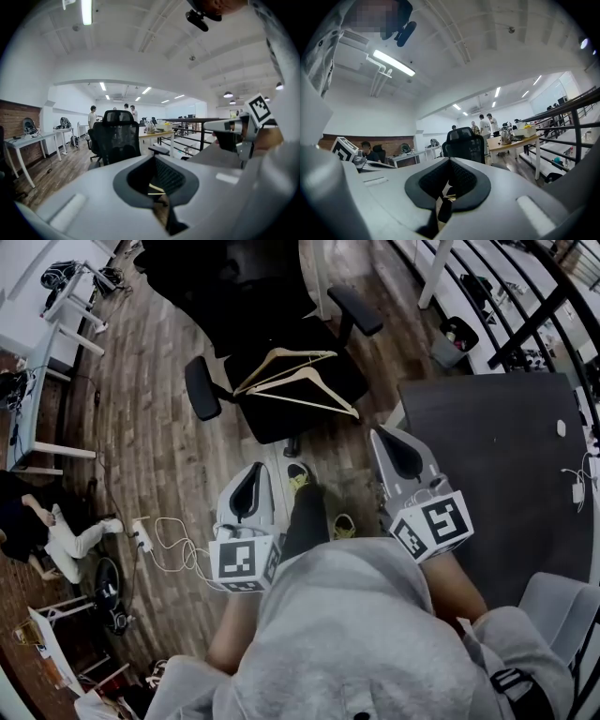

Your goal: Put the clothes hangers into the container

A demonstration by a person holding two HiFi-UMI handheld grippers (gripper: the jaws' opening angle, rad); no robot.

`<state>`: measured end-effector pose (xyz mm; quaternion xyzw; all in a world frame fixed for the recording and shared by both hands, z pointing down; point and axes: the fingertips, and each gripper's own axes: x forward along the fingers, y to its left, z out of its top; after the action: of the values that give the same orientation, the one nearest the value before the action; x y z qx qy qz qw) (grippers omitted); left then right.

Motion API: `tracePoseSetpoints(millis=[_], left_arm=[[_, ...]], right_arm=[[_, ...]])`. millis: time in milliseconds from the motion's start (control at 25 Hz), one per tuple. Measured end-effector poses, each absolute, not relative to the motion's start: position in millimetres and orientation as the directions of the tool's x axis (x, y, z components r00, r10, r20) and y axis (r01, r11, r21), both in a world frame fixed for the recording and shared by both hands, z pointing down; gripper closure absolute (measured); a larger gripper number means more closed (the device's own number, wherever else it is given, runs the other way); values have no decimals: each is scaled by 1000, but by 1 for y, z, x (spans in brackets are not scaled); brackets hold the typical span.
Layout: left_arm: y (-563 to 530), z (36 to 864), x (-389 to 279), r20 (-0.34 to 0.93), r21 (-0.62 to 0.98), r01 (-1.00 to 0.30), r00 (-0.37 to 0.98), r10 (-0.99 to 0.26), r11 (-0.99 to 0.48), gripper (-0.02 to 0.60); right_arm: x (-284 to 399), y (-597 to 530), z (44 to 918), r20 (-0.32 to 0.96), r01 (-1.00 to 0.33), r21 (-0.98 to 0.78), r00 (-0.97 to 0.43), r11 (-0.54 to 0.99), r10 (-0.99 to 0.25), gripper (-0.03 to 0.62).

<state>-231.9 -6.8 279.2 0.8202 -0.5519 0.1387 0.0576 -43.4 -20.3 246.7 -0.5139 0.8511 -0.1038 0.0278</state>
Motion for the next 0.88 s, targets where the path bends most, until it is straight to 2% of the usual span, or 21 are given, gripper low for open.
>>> tracePoseSetpoints(millis=[880], left_arm=[[-194,305,-260,337,8,-886,439,-833,-463,569]], right_arm=[[-63,-182,262,170,-914,-183,-392,362,-904,597]])
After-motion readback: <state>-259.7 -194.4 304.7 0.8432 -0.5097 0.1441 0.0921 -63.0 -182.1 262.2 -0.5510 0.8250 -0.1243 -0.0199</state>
